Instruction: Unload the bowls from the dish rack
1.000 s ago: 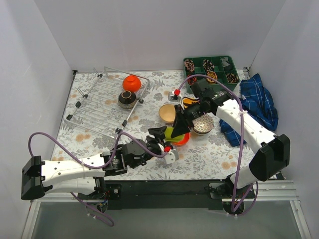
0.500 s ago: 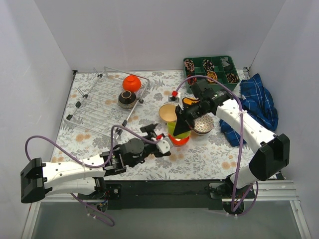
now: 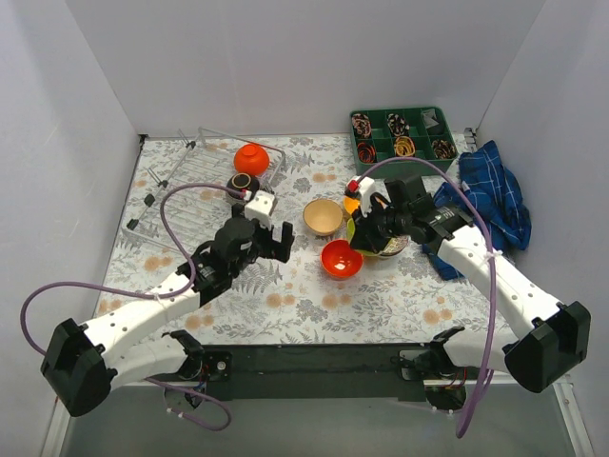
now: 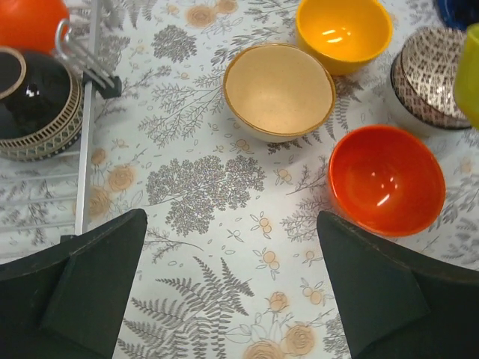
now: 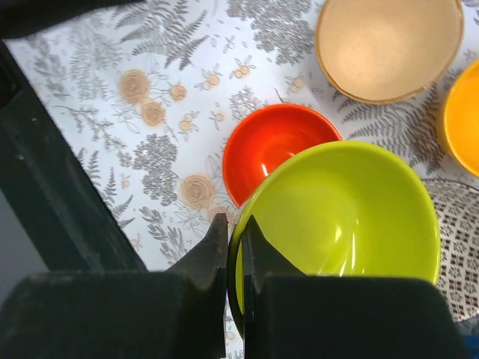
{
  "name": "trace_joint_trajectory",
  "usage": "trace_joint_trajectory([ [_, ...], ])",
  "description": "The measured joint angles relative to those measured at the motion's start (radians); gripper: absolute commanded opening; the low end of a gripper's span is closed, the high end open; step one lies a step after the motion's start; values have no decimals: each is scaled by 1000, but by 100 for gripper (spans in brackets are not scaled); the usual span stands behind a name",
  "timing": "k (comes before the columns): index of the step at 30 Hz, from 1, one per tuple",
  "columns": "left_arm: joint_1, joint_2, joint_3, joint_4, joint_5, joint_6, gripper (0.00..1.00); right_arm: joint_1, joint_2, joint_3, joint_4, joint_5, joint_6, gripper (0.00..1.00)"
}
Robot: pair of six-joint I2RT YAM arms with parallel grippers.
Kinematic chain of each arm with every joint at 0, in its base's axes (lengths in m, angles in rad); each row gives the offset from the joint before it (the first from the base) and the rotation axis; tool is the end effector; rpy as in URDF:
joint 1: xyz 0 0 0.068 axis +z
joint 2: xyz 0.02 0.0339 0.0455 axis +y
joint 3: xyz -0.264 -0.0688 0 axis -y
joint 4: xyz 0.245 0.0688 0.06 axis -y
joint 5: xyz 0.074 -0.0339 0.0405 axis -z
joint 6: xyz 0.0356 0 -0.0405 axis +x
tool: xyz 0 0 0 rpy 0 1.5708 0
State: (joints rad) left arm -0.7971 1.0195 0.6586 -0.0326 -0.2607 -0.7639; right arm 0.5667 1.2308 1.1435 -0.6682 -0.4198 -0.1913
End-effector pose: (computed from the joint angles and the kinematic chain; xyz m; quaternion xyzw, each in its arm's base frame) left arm 0.1688 -0.1597 0.2664 -0.0585 0.8257 -0.3106 0.4672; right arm 0.2105 0.1512 0.3278 -0.4090 0.8036 0.2603 0.3452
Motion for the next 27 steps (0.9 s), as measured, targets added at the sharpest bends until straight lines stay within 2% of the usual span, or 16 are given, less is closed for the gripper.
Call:
trace_joint_trajectory([
  [5, 182, 74, 109, -97, 92, -205, 98, 57, -21, -76, 77, 123, 50, 1],
  [9, 335, 125, 203, -182, 191, -360, 98, 177, -14, -122, 143, 237, 83, 1],
  [12, 399, 163, 273, -242, 243, -434, 98, 267, 14, -135, 185, 317, 102, 1],
  [18, 440, 199, 391, -375, 259, -491, 98, 401, 81, -139, 254, 474, 127, 1],
  [27, 463, 187, 515, -572, 95, -474, 98, 549, 286, -73, 364, 575, 118, 1],
])
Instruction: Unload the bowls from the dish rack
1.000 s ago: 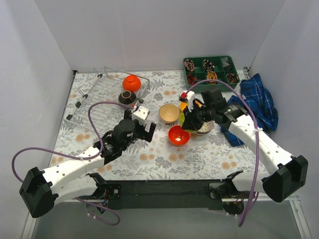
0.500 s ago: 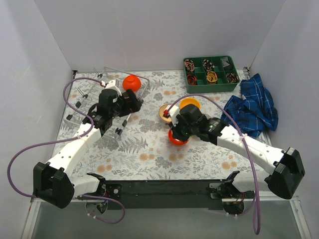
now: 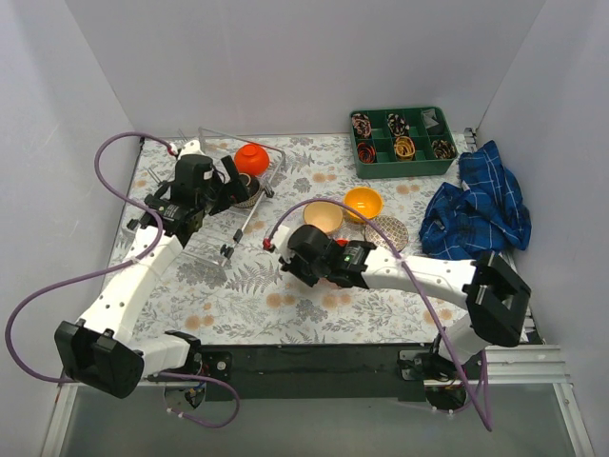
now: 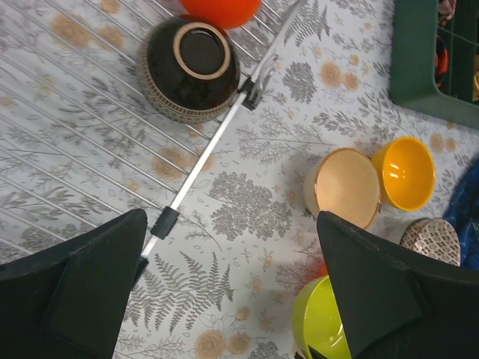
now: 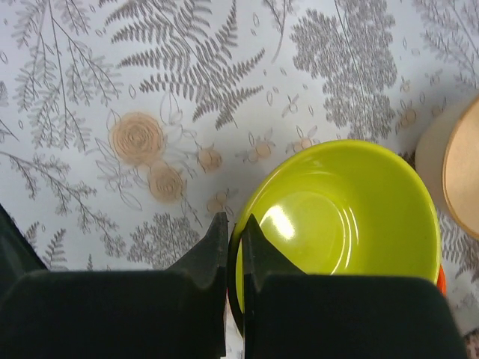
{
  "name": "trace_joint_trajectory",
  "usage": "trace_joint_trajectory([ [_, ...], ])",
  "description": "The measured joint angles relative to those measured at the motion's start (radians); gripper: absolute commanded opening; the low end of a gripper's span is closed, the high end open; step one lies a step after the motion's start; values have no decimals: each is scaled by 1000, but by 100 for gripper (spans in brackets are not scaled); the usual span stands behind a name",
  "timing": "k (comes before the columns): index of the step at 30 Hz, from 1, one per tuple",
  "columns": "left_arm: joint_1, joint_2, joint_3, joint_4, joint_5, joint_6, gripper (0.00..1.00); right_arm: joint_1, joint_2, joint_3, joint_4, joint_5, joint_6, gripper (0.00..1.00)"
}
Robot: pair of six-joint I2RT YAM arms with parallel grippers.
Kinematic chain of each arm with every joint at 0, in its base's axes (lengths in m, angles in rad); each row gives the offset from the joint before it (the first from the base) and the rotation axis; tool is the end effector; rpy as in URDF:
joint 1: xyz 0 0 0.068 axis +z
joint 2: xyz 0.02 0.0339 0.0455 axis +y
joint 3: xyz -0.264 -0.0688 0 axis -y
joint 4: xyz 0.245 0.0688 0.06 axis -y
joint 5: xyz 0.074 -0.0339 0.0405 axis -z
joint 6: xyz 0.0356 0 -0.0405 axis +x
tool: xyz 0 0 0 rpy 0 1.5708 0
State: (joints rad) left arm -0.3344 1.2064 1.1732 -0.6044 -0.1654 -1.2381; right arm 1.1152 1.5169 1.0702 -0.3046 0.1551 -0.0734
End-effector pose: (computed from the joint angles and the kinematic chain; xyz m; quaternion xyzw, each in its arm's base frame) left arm 0.2479 -0.0799 0.3470 -0.4221 0.7845 -0.2652 0.3689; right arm 0.1512 0.2961 0.2509 -0.4865 0.7750 0.1360 0.3799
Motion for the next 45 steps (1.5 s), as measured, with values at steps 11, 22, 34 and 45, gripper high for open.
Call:
trace_joint_trajectory([
  [11, 45, -37, 18, -82, -120, 12, 98, 24, 245, 112, 204, 76, -65, 7],
  [22, 70, 70, 82, -67, -71, 15, 98, 24, 348, 113, 299, 132, -63, 74],
  [34, 273, 477, 335, 79, 204, -6, 98, 3, 7, 88, 190, 165, 19, 94],
  [45, 329, 903, 620, 169, 409, 5, 98, -188, -271, -61, 35, 175, 106, 96],
])
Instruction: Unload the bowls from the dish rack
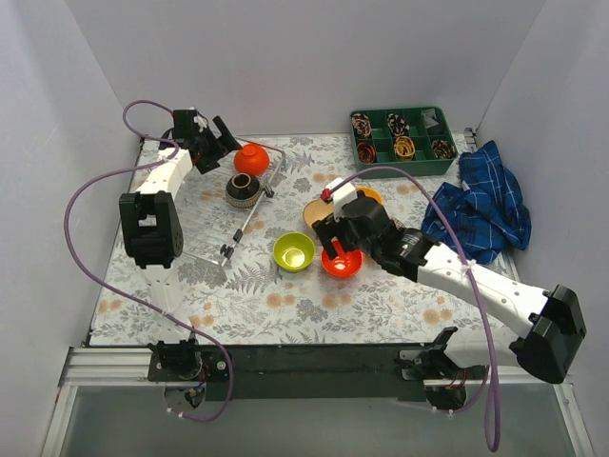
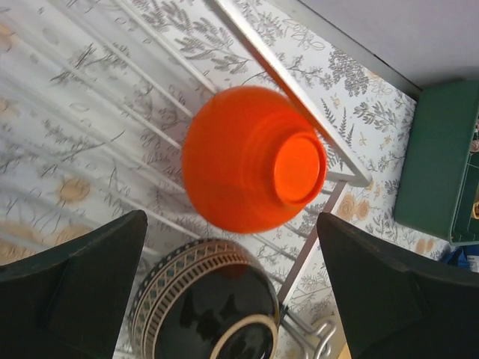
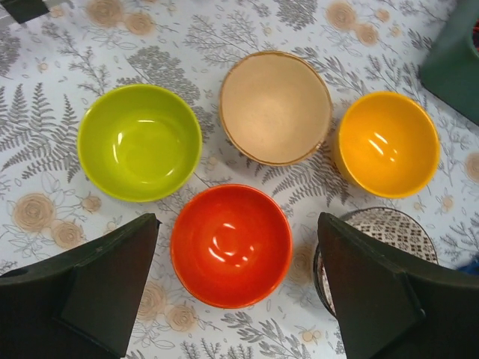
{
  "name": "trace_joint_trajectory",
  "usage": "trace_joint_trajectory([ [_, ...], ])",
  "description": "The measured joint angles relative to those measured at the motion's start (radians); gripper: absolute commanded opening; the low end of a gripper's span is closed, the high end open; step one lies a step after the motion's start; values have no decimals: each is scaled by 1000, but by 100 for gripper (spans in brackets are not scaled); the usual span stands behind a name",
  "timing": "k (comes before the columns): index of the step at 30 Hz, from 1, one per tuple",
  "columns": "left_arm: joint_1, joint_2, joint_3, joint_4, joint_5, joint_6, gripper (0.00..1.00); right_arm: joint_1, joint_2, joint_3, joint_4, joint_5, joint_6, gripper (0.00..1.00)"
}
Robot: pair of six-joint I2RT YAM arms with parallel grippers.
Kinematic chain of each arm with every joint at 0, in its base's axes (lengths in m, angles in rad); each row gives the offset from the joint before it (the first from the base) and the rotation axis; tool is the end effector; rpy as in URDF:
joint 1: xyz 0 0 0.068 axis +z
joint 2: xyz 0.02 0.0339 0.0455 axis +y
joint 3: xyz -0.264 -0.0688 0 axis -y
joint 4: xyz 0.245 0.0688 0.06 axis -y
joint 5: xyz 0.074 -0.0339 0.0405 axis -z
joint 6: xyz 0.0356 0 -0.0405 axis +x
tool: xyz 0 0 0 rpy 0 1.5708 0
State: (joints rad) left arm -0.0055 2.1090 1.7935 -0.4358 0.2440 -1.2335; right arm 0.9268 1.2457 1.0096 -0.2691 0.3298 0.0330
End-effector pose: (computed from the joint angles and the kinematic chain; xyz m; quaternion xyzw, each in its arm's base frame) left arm 0.4861 -0.0113 0.2471 -0.4849 0.7721 -0.3205 0.2571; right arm 0.1786 0.2187 0.3126 -0.2920 0.8023 0.1059 0.5097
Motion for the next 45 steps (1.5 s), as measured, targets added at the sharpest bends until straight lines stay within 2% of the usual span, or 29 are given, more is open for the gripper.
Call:
trace_joint_trajectory([
  [8, 0, 147, 141, 42, 79, 23, 98, -63, -75, -51, -67, -11, 5, 95],
  [16, 0, 217, 150, 81, 131, 20, 98, -103, -80, -71, -89, -24, 1, 95],
  [28, 10, 242, 155, 121, 204, -30, 98, -129, -76, -71, -89, -53, -9, 94],
  [32, 14, 242, 138, 143, 219, -47, 88, -129, -71, -71, -89, -70, -10, 93],
  [33, 14, 241, 134, 148, 221, -51, 81, -129, -71, -71, -89, -72, -10, 93],
  [39, 34, 234, 105, 165, 269, -108, 62, -129, -70, -71, -89, -83, -9, 93],
  [40, 38, 231, 99, 166, 279, -120, 56, -129, -70, -71, -89, -84, -9, 93],
  [45, 51, 200, 66, 159, 270, -152, 44, -129, -71, -75, -89, -91, -6, 92],
])
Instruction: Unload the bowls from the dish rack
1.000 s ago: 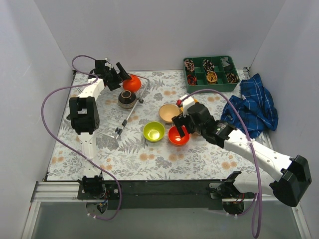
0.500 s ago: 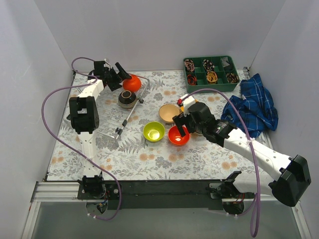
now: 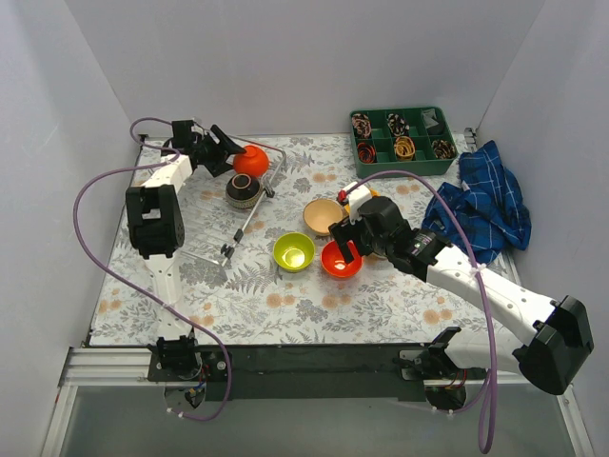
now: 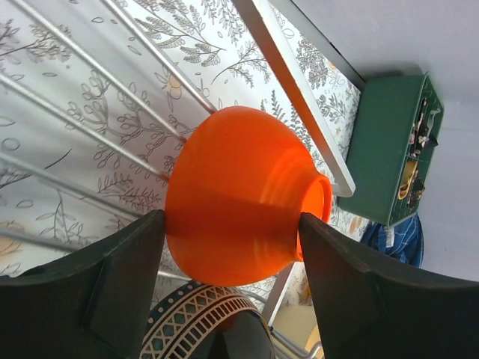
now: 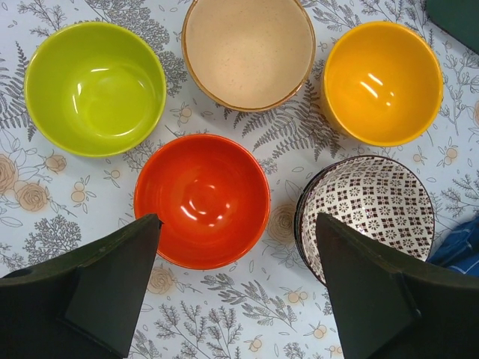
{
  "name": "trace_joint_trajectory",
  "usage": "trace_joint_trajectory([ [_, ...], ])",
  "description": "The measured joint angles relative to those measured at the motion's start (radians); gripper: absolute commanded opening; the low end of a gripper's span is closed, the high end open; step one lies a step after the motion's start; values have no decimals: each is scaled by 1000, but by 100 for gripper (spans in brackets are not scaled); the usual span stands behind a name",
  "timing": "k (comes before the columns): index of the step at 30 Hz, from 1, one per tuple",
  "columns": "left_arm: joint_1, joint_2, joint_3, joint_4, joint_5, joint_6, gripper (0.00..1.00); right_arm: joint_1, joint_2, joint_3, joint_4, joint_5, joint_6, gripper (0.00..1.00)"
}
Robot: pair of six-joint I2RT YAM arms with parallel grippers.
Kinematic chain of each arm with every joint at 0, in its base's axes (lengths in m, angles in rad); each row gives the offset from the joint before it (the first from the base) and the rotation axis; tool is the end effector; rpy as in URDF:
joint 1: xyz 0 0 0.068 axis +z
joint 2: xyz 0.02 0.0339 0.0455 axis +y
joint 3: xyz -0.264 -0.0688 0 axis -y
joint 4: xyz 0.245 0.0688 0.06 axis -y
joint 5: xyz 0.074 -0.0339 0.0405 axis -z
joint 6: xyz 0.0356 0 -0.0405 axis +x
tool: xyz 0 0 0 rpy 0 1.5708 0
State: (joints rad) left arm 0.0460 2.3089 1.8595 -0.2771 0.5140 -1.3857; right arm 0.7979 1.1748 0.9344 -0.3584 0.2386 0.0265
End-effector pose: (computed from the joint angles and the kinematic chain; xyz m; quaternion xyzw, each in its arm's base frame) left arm 0.5231 0.0066 0.1867 -0.5004 0.7340 -0.4278 0.1667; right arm 0.1876 0.1803 0.2958 -0.2788 0.8343 0.0894 0.4671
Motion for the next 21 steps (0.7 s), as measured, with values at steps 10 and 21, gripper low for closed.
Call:
trace_joint_trajectory([
  [10, 76, -106, -91, -27, -106, 10, 26, 0, -18, -6, 0, -11, 3, 91],
  [21, 123, -254, -126, -87, -235, 149, 15, 0, -39, -30, 1, -56, 12, 90],
])
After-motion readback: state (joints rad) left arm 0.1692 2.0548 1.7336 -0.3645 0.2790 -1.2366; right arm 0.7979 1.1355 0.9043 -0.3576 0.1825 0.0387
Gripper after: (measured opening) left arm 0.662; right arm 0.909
